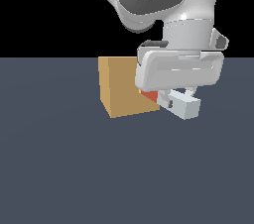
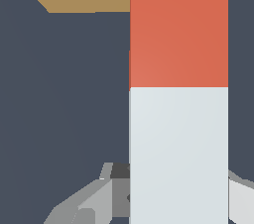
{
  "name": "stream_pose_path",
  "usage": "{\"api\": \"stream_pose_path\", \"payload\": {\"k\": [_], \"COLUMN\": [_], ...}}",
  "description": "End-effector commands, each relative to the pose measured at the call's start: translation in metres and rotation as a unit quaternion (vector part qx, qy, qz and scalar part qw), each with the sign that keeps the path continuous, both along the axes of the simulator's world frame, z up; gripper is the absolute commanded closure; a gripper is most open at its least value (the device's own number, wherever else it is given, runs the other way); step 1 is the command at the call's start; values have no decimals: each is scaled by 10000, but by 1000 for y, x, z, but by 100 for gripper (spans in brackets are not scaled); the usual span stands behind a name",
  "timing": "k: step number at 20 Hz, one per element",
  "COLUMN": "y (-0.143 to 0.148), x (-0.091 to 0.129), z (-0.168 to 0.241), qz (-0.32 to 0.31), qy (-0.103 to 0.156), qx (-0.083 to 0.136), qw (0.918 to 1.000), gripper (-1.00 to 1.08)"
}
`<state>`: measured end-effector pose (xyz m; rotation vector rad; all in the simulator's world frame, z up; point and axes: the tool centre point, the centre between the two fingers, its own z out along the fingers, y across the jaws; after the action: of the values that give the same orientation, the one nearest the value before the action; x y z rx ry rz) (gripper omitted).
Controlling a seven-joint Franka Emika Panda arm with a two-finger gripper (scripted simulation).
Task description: Insert the peg into the horizontal hole in a box.
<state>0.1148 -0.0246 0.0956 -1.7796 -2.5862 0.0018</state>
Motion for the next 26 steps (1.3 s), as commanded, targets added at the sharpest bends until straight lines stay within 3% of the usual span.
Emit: {"api": "stream_pose_path", "payload": {"k": [1,15,26], "y": [0,6,66], "x": [1,-2,-26], "z": [2,2,3], "qz": [16,29,31], "qy": [-13,-7,-18], "qx": [-2,-6,-6], "qw": [10000,10000,10000], "gripper": [108,108,108]}}
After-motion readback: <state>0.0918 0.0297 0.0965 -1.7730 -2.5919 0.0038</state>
